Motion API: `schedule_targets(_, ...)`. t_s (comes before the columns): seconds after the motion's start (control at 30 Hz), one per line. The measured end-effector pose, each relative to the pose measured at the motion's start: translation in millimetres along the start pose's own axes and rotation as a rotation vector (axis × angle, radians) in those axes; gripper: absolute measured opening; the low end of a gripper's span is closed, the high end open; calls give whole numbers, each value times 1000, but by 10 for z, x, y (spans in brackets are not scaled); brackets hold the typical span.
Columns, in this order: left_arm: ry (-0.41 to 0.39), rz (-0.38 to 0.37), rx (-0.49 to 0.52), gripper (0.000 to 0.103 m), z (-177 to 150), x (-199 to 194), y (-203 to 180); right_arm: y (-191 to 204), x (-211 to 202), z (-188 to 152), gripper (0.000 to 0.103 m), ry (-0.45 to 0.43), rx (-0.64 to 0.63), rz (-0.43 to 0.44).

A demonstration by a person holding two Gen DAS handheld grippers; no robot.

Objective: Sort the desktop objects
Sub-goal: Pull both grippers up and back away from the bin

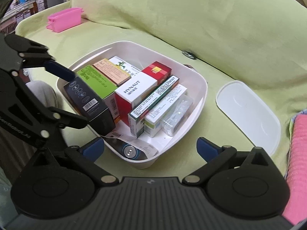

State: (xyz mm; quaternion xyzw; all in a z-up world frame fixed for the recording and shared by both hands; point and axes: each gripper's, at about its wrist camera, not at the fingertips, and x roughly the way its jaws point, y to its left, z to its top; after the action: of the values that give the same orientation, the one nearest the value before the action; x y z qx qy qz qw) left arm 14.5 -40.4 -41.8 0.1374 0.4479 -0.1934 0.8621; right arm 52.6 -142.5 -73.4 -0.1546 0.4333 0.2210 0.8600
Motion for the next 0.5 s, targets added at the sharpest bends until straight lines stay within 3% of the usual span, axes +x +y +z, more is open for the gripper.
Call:
schedule_targets(0.2,-8,51,3,93,-25,-67,52,-12,18,4,101,0,10,-19)
schedule_targets(0.27,-11,76,4,101,-31,-90,70,-17,22,8,101,-1,15,-24)
schedule_targets(0.5,-5,122,-12,102,15,-151,146,-39,21,13,101,5,34,-24)
